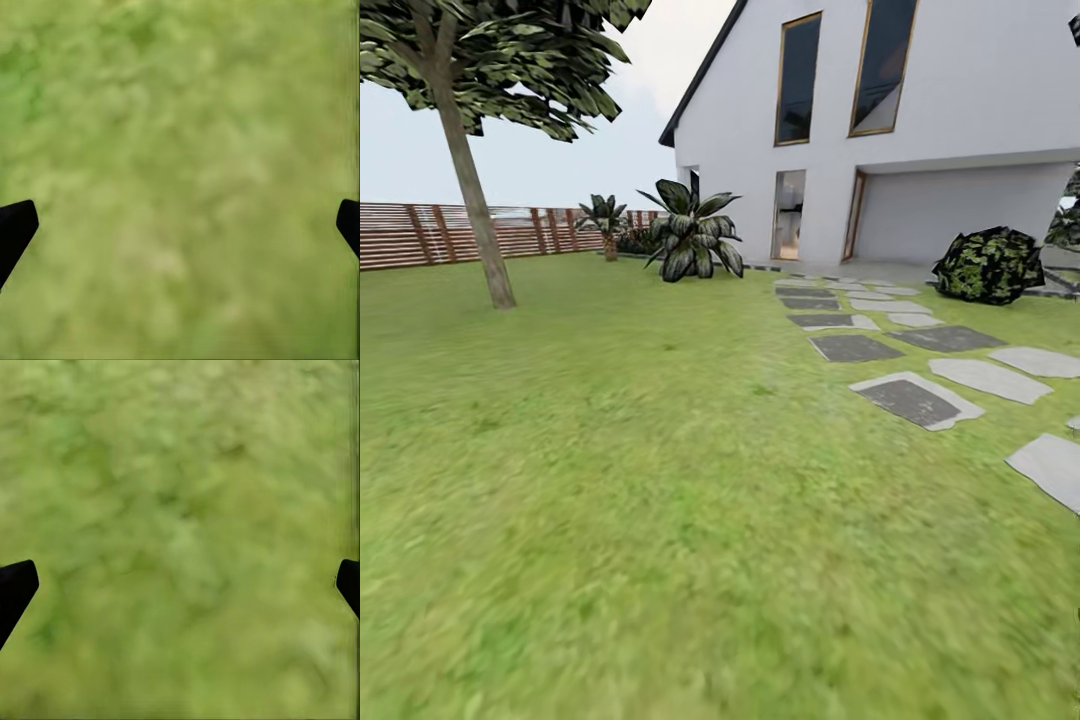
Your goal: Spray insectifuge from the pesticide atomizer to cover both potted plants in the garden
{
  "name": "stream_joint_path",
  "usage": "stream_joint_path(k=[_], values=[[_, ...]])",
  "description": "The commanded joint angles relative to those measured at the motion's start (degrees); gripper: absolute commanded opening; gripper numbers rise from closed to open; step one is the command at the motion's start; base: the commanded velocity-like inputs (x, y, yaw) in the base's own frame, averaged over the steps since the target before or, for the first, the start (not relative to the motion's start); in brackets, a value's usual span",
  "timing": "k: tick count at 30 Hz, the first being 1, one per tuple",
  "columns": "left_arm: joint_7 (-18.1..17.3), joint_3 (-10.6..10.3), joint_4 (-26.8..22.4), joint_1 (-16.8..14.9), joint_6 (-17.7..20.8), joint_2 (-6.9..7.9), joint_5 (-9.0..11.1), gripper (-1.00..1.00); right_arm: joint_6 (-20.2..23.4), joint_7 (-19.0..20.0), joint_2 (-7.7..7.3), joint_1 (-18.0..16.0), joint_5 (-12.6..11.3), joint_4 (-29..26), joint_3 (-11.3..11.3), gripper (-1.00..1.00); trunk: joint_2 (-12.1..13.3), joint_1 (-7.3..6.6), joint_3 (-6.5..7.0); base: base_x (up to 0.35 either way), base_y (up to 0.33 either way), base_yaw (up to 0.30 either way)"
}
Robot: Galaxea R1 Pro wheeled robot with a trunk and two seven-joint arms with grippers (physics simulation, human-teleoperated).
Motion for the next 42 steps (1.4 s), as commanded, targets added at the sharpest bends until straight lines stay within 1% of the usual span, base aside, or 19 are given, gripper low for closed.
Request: stream_joint_path(k=[1, 10, 28, 42], values=[[-0.1, 0.1, 0.0, 0.0, -0.2, 0.00, 0.1, 1.00, -0.2, 0.0, 0.00, 0.0, 0.0, 0.1, 0.0, 1.00, 0.0, 0.02, -0.03, 0.339, 0.000, -0.255], [-0.1, 0.1, 0.0, 0.0, -0.2, 0.00, 0.1, 1.00, -0.2, 0.0, 0.00, 0.0, 0.0, 0.1, 0.0, 1.00, 0.0, 0.02, 0.17, 0.339, 0.026, -0.255], [-0.1, 0.1, 0.0, 0.0, -0.2, 0.00, 0.1, 1.00, -0.2, 0.0, 0.00, 0.0, 0.0, 0.1, 0.0, 1.00, 0.0, 0.02, 0.57, 0.339, 0.097, -0.255], [-0.1, 0.1, 0.0, 0.0, -0.2, 0.00, 0.1, 1.00, -0.2, 0.0, 0.00, -0.1, 0.0, 0.1, 0.0, 1.00, 0.0, 0.02, 0.88, 0.339, 0.008, -0.255]])
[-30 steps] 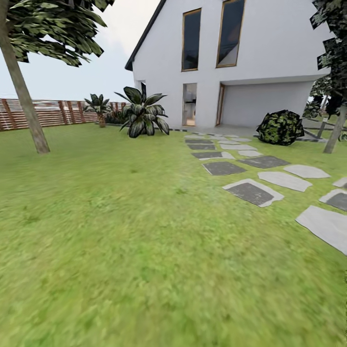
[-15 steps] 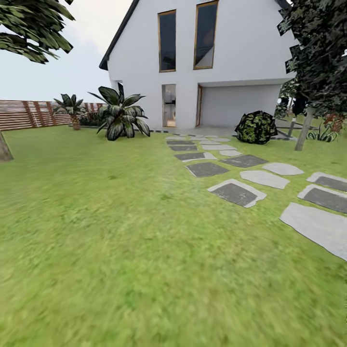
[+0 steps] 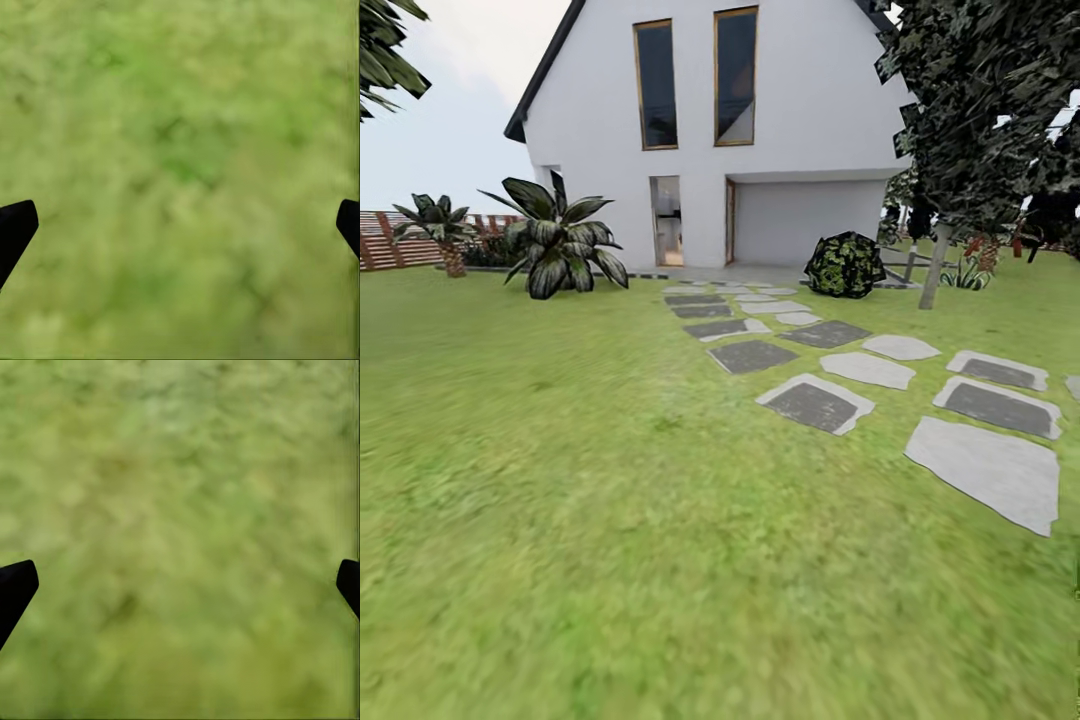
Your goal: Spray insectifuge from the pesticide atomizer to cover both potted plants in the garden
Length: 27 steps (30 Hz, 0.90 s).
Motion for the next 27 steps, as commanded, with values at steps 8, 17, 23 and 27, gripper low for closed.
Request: stream_joint_path(k=[8, 17, 23, 27], values=[[-0.1, 0.1, 0.0, 0.0, -0.2, 0.00, 0.1, 1.00, -0.1, 0.0, 0.00, 0.0, 0.0, 0.1, 0.0, 1.00, 0.0, 0.02, 0.09, 0.339, 0.058, -0.256], [-0.1, 0.1, 0.0, 0.0, -0.2, 0.00, 0.1, 1.00, -0.2, 0.0, 0.00, 0.0, 0.0, 0.1, 0.0, 1.00, 0.0, 0.02, 0.11, 0.339, 0.133, -0.256], [-0.1, 0.1, 0.0, 0.0, -0.2, 0.00, 0.1, 1.00, -0.1, 0.0, 0.00, 0.0, 0.1, 0.1, 0.1, 1.00, 0.0, 0.02, 0.12, 0.339, 0.136, -0.256], [-0.1, 0.1, 0.0, 0.0, -0.2, 0.00, 0.1, 1.00, -0.2, 0.0, 0.00, 0.0, 0.0, 0.1, 0.0, 1.00, 0.0, 0.02, 0.12, 0.339, 0.118, -0.256]])
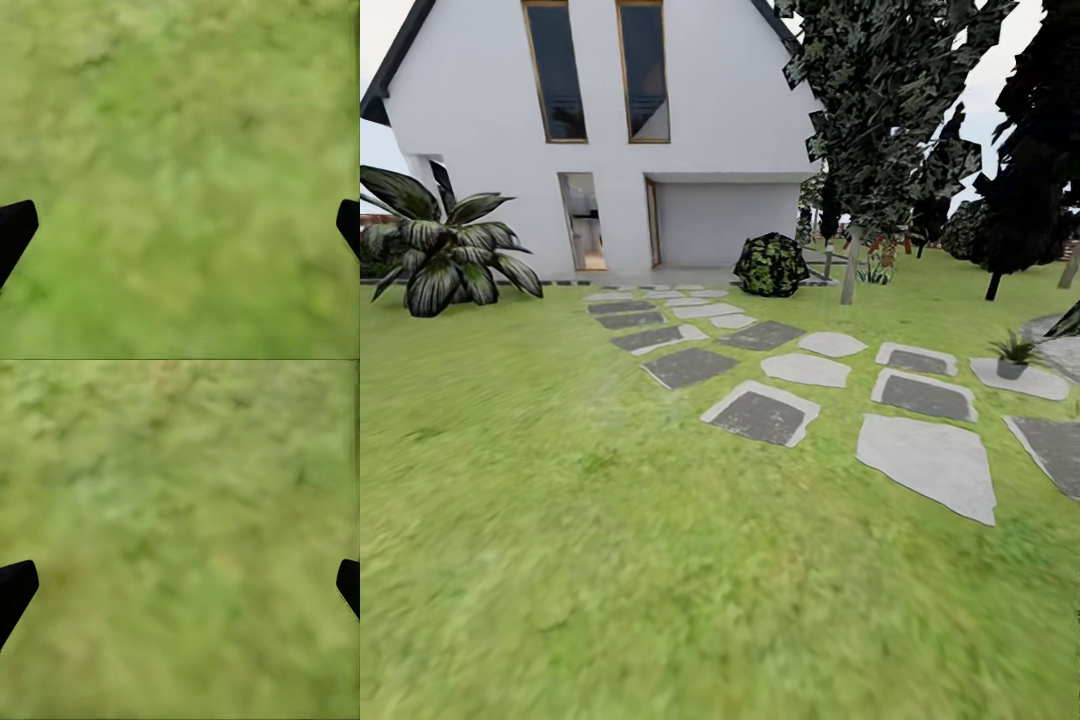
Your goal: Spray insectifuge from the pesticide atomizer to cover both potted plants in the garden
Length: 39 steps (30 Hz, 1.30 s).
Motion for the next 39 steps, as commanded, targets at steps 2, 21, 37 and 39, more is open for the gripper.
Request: stream_joint_path(k=[2, 21, 37, 39], values=[[-0.1, 0.1, 0.0, 0.0, -0.2, 0.00, 0.1, 1.00, -0.2, 0.0, 0.00, 0.0, 0.0, 0.0, 0.0, 1.00, 0.0, 0.02, -0.06, 0.339, 0.080, -0.256], [-0.1, 0.1, 0.0, 0.0, -0.2, 0.00, 0.1, 1.00, -0.2, 0.0, 0.00, 0.0, 0.0, 0.0, 0.0, 1.00, 0.0, 0.02, -0.06, 0.339, 0.007, -0.254], [-0.1, 0.1, 0.0, 0.0, -0.3, 0.00, 0.0, 1.00, -0.2, 0.0, 0.00, -0.1, 0.0, 0.0, 0.0, 1.00, 0.0, 0.02, -0.06, 0.339, 0.000, -0.038], [-0.1, 0.1, 0.0, 0.0, -0.3, 0.00, 0.0, 1.00, -0.2, 0.0, 0.00, -0.1, 0.0, 0.0, 0.0, 1.00, 0.0, 0.02, -0.06, 0.339, 0.000, 0.000]])
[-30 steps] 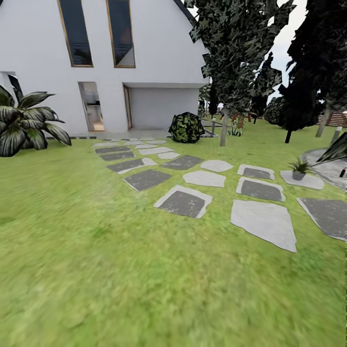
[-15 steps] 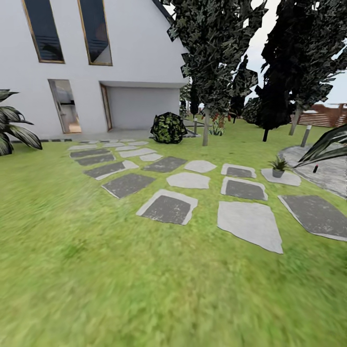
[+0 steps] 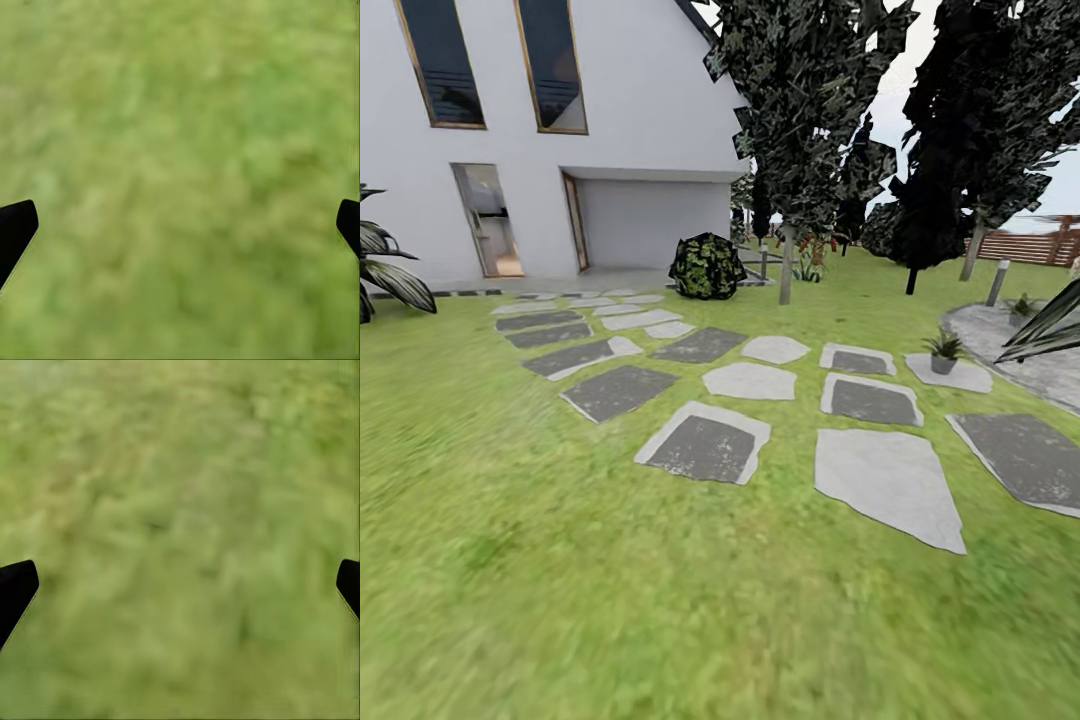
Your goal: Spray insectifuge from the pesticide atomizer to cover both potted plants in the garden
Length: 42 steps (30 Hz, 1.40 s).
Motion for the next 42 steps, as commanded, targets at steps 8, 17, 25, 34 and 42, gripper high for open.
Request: stream_joint_path(k=[8, 17, 25, 34, 42], values=[[-0.1, 0.1, 0.1, 0.0, -0.2, 0.00, 0.1, 1.00, -0.2, 0.0, -0.01, 0.0, 0.1, 0.0, 0.0, 1.00, 0.0, 0.02, -0.06, 0.339, 0.000, 0.000], [-0.1, 0.1, 0.1, 0.0, -0.2, 0.00, 0.1, 1.00, -0.2, 0.0, -0.01, 0.0, 0.1, 0.0, 0.1, 1.00, 0.0, 0.02, -0.06, 0.339, 0.000, 0.000], [-0.1, 0.1, 0.1, 0.0, -0.2, 0.00, 0.1, 1.00, -0.1, 0.0, -0.01, 0.0, -0.1, -0.1, -0.1, 1.00, 0.0, 0.02, -0.11, 0.339, 0.000, 0.000], [-0.1, 0.1, 0.1, 0.0, -0.2, 0.00, 0.1, 1.00, -0.2, 0.0, 0.07, 0.0, -0.1, -0.1, -0.1, 1.00, 0.0, 0.02, -0.81, 0.339, 0.000, 0.000], [-0.1, 0.1, 0.1, -0.1, -0.2, 0.00, 0.1, 1.00, -0.2, 0.0, 0.08, 0.0, -0.1, -0.1, -0.1, 1.00, 0.0, 0.02, -1.53, 0.339, 0.000, 0.000]])
